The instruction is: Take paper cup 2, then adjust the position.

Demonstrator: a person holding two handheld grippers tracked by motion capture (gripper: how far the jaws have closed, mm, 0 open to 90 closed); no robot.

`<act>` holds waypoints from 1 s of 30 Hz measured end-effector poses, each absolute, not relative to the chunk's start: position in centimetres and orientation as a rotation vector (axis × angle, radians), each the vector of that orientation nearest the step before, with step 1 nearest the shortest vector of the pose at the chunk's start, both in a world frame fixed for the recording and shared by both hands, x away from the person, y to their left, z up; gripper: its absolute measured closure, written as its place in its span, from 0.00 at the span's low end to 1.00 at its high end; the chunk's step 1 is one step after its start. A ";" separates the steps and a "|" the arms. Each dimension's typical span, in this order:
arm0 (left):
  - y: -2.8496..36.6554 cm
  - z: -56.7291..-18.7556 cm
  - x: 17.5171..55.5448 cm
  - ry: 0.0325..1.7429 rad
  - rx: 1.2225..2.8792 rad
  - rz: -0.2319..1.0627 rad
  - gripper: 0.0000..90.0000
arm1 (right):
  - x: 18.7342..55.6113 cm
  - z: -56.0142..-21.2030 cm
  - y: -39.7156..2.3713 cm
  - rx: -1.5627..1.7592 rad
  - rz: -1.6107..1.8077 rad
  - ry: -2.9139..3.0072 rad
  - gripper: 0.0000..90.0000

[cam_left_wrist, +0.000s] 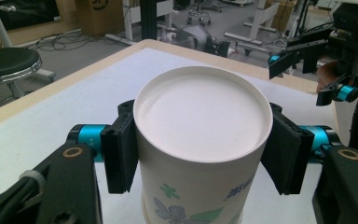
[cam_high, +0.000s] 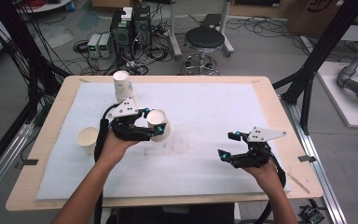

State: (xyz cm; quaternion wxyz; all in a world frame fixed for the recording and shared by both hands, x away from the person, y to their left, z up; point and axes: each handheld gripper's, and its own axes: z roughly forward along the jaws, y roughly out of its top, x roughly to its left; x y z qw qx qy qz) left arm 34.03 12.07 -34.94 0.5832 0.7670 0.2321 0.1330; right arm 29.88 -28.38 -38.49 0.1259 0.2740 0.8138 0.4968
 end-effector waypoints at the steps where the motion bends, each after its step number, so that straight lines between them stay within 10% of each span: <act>1: 11.8 -35.4 34.1 0.543 1.797 0.300 0.40 | 29.9 -38.5 -28.4 0.802 1.447 2.371 0.22; 30: 8.3 -36.4 32.1 0.382 1.804 0.165 0.40 | 29.7 -37.9 -25.4 0.672 1.576 2.416 0.22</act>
